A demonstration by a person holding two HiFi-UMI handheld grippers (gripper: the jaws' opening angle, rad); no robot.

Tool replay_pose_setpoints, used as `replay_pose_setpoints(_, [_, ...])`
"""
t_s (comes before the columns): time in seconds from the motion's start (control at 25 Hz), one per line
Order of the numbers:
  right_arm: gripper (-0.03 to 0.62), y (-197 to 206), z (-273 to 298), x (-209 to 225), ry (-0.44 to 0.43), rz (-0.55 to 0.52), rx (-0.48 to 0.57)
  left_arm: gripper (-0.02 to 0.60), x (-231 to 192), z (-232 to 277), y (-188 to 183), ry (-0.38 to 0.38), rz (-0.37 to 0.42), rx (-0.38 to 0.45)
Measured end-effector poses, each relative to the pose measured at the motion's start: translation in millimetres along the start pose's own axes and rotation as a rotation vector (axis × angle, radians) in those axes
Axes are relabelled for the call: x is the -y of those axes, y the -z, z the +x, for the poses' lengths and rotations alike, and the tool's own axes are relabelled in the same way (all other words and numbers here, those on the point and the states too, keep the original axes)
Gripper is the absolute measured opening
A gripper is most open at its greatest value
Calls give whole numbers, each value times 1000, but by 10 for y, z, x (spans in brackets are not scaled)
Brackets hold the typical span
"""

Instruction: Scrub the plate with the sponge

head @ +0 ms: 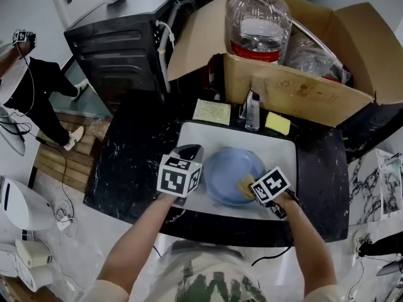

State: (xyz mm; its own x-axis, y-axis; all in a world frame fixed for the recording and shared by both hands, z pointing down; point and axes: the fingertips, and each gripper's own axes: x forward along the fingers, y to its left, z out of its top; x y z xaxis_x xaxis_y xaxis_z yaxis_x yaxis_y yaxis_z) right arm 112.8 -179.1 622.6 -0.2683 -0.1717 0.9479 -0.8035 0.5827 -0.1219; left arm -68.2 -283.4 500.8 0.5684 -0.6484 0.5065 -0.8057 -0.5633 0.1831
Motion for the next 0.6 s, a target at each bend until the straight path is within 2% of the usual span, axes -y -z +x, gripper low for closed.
replay_pose_setpoints(0.6, [78, -256, 73, -695, -223, -63, 18, 0, -64, -60, -28, -14, -16, 10])
